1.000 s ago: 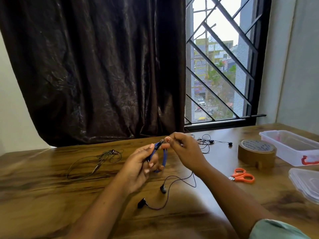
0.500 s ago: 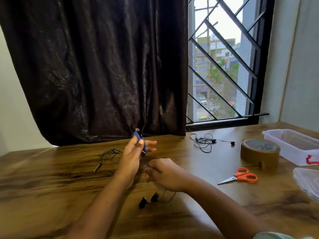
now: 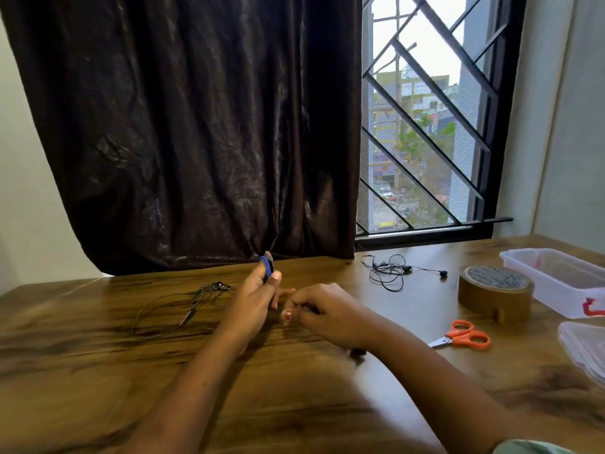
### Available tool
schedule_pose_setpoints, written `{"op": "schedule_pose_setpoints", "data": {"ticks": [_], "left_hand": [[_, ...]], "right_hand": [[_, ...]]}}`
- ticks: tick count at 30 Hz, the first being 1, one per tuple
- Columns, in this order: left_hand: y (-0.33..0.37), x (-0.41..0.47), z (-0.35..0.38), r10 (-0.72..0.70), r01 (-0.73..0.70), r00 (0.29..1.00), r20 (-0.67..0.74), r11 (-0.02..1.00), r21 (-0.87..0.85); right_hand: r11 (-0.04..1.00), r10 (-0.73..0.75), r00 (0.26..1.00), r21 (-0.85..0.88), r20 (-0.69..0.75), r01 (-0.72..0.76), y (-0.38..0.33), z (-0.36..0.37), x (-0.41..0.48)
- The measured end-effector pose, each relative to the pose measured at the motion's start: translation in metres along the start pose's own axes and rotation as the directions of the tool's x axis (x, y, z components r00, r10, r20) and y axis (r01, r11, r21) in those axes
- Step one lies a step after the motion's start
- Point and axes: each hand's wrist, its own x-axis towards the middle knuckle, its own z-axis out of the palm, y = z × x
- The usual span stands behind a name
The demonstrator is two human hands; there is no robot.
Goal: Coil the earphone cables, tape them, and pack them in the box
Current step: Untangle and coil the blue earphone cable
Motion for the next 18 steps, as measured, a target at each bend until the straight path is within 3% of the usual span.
{"op": "schedule_pose_setpoints", "data": {"ticks": [2, 8, 14, 18], "left_hand": [[0.0, -0.001, 0.002, 0.002, -0.005, 0.999, 0.039, 0.998, 0.065], [0.01, -0.011, 0.012, -0.017, 0.005, 0.971, 0.238, 0.999, 0.051], [0.01, -0.017, 0.018, -0.063, 0.146, 0.919, 0.388, 0.971, -0.188], [0.017, -0.019, 0.019, -0.052, 0.222, 0.91, 0.412, 0.9, -0.376]], "right_hand": [[0.999, -0.04, 0.996, -0.016, -0.081, 0.039, -0.001, -0.005, 0.001], [0.986, -0.166, 0.935, -0.026, -0.314, 0.166, 0.007, -0.019, -0.002], [0.987, -0.137, 0.833, 0.0, -0.536, 0.162, 0.022, -0.03, -0.001], [0.964, 0.007, 0.84, 0.226, -0.543, 0.138, 0.024, -0.032, -0.005]]}}
